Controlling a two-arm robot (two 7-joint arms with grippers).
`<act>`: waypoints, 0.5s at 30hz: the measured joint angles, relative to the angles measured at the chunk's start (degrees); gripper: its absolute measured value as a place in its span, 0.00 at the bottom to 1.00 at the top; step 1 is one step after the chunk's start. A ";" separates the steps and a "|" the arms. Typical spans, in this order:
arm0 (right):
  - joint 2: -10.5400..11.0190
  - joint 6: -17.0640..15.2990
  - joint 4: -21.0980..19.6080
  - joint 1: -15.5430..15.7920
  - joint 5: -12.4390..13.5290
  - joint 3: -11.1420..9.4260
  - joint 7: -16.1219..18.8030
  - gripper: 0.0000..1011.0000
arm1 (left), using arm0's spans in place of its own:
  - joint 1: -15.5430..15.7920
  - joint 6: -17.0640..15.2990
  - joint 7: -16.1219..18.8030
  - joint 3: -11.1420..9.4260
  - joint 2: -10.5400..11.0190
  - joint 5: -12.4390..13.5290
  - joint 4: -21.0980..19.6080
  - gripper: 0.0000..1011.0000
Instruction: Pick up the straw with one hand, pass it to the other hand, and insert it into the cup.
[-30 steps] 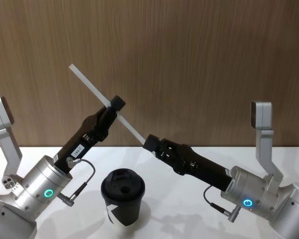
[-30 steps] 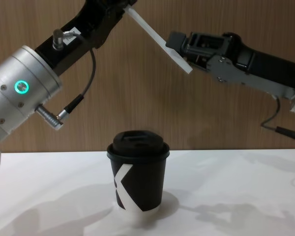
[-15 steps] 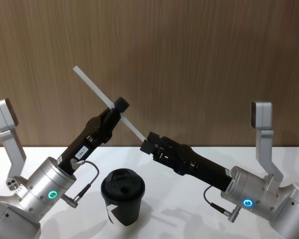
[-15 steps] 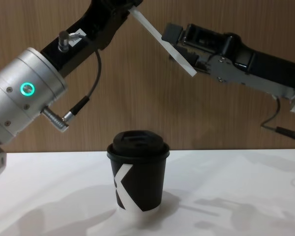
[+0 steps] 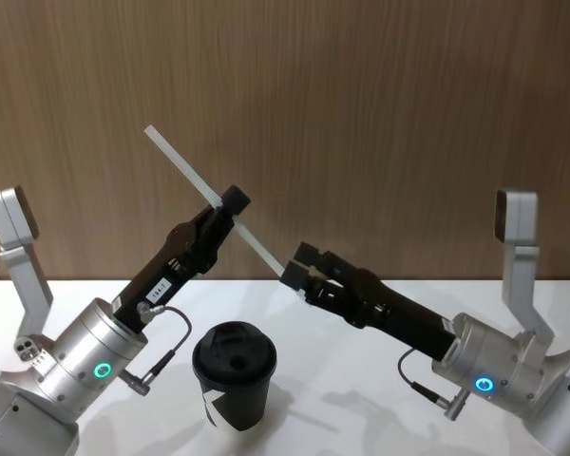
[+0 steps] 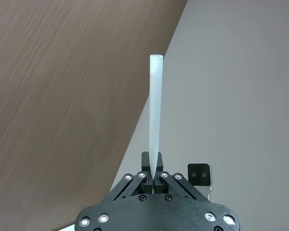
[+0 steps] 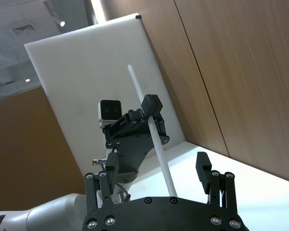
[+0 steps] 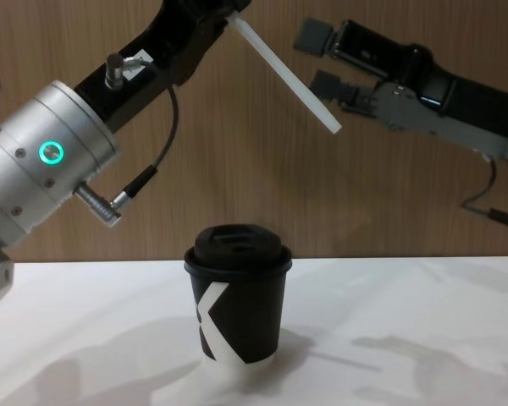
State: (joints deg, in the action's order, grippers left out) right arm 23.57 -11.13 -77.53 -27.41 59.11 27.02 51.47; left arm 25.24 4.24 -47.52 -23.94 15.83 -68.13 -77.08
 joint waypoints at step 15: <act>1.65 0.59 -0.67 0.45 0.78 -0.60 0.50 0.99 | 0.63 0.28 1.56 -1.24 2.75 2.47 -1.74 0.01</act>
State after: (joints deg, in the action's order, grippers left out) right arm 25.22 -10.54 -78.19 -26.97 59.89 26.42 51.98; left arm 25.88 4.52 -45.95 -25.17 18.57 -65.66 -78.82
